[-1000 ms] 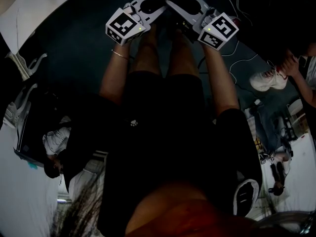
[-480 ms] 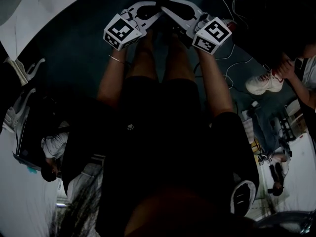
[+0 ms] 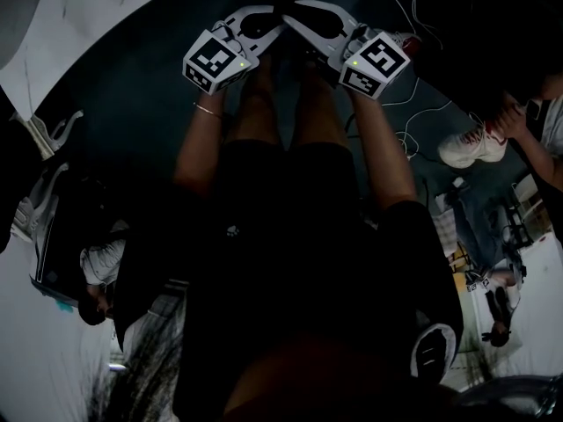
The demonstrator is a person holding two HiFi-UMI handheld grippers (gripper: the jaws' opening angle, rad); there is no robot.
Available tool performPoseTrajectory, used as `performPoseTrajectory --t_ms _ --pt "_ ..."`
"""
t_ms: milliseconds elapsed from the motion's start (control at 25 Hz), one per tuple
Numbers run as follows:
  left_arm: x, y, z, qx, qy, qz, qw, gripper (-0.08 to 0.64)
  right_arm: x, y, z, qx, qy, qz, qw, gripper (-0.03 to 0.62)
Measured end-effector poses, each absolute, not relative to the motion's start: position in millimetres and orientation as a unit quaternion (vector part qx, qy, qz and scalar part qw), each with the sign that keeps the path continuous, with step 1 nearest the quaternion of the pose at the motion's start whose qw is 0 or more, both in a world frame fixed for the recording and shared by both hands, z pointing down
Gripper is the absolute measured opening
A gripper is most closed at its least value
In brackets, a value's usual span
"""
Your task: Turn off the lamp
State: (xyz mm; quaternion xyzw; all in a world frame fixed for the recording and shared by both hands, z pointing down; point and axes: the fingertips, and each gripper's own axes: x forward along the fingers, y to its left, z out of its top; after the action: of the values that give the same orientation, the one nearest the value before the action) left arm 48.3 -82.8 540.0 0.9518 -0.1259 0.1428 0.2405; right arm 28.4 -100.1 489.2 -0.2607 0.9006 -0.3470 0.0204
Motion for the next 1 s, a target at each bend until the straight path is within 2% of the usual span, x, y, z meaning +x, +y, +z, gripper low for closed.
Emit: performPoseTrajectory --t_ms 1000 --pt "38 -98 567 0.923 -0.224 0.154 0.272 0.009 27 -113 519 -0.296 0.899 -0.323 -0.031 0.069"
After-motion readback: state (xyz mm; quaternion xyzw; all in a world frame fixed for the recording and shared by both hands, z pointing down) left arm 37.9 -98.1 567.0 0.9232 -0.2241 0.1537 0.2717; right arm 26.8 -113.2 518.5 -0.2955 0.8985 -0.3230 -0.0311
